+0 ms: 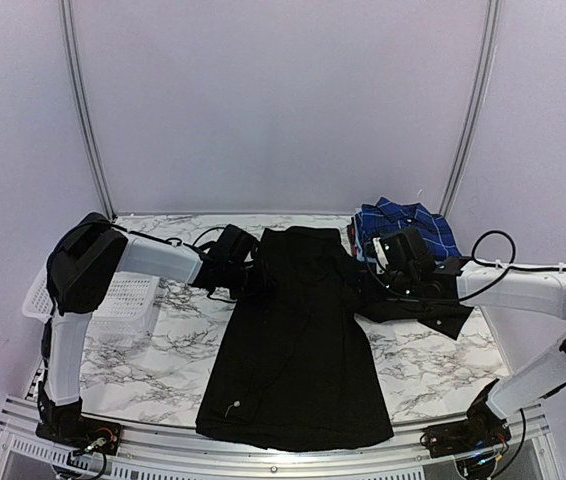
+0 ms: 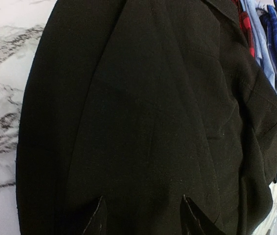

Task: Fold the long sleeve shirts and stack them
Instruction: Move the 1/3-folded shirt to the center of the board, then pick up the sleeve from the center of the board.

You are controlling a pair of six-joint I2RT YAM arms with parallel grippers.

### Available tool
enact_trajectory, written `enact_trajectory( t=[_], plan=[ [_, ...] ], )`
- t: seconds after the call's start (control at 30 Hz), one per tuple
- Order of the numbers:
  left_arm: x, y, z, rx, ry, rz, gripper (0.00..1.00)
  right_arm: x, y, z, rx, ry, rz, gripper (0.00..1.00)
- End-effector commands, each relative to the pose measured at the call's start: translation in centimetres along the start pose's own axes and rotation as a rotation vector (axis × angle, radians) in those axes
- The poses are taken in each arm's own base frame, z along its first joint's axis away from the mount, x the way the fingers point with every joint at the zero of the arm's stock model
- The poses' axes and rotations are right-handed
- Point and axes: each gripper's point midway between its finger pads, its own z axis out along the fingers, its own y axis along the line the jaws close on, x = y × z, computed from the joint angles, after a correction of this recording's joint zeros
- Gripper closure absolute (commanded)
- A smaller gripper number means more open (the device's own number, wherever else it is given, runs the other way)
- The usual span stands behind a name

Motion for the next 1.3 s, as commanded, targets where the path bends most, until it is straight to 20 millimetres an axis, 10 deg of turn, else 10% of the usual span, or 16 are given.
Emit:
enact_trajectory(
  t=[0.0,0.4,0.97,1.27],
  plan=[
    [2.3,5.4,0.9,-0.072,0.052,-0.079,0.46,-1.2,-0.6,-0.1,0.020,-0.041,0.024,0.53],
    [3.0,13.2,-5.0,-0.214,0.052,-0.114,0.46,-1.5,-4.4,1.3,0.129,-0.042,0.089,0.52],
    [-1.2,2.4,-9.0,-0.016,0.036,0.102,0.42,2.9,-19.0,-3.4,0.403,-0.110,0.448,0.33],
    [-1.5,0.9,-11.7,0.019,0.014,0.121,0.41,4.8,-22.3,-4.1,0.372,-0.165,0.627,0.40]
  ],
)
